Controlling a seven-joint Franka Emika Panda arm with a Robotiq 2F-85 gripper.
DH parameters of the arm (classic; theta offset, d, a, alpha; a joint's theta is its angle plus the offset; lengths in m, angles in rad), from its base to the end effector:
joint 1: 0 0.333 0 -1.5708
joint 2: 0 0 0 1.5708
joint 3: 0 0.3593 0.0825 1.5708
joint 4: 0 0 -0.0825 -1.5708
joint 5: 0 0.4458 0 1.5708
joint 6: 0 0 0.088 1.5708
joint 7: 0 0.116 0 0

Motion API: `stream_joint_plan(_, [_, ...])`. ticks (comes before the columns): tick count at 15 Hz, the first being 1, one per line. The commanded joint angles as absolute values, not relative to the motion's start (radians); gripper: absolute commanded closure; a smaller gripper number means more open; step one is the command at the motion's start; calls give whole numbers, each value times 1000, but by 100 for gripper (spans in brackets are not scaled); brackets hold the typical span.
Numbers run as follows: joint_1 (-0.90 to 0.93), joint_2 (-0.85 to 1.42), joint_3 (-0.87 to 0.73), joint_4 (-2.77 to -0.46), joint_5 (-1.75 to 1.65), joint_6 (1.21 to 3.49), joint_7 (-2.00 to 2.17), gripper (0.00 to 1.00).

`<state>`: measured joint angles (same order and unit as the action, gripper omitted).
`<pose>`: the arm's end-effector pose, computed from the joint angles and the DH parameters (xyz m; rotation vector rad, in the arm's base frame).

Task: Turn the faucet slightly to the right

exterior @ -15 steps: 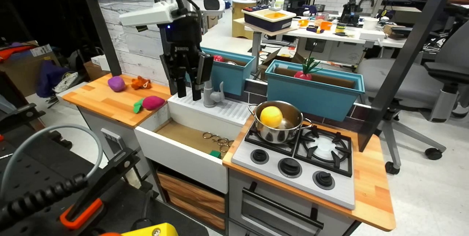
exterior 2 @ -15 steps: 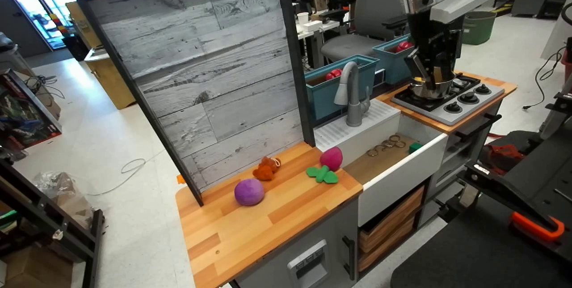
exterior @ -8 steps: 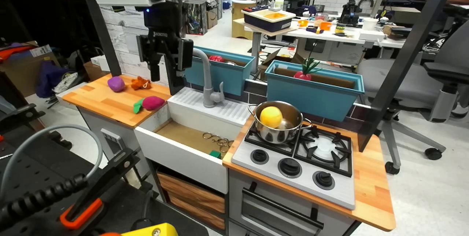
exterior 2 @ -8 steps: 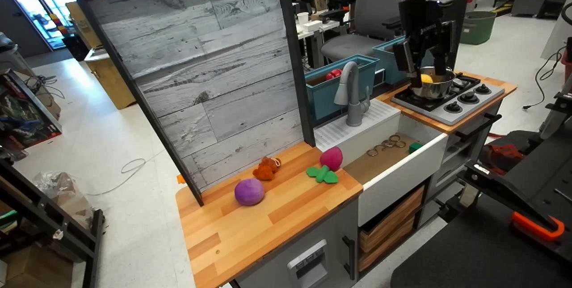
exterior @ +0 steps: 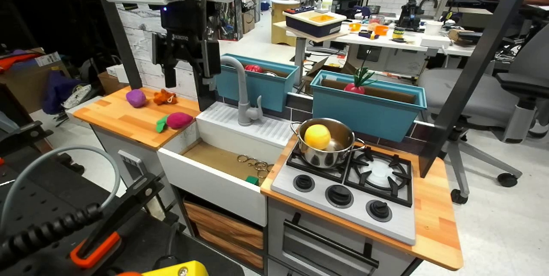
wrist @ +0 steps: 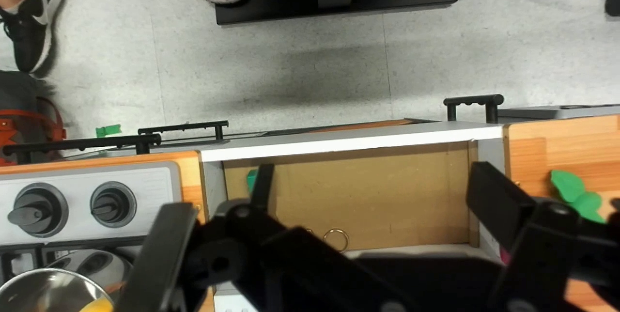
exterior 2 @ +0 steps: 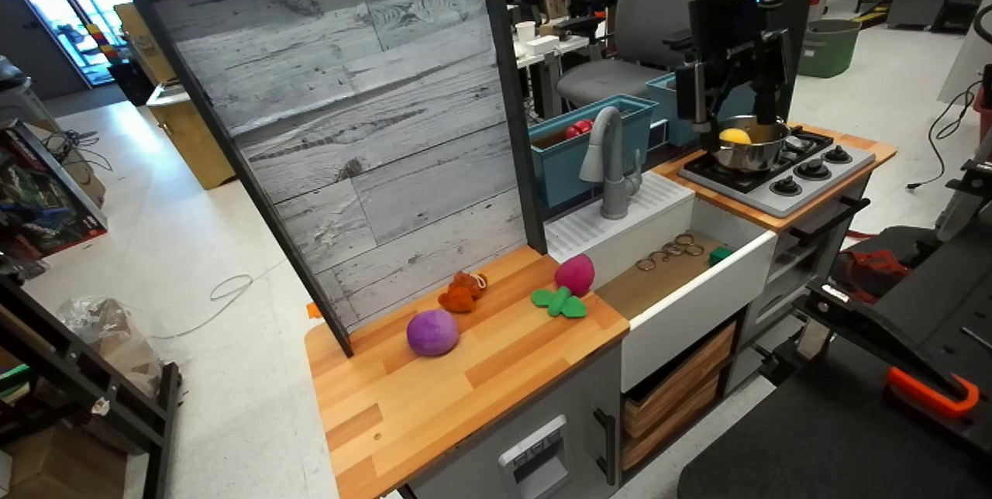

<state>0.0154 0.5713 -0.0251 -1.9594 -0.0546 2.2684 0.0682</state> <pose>0.6419 -0.0081 0.1381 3.0565 -0.0537 -0.4008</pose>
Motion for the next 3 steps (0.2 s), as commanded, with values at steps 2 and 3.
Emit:
stream_joint_plan(2, [16,572,-26,-1958,-54,2267,67,0])
stream_joint_plan(3, [16,572,-26,-1958,-54,2267,67,0])
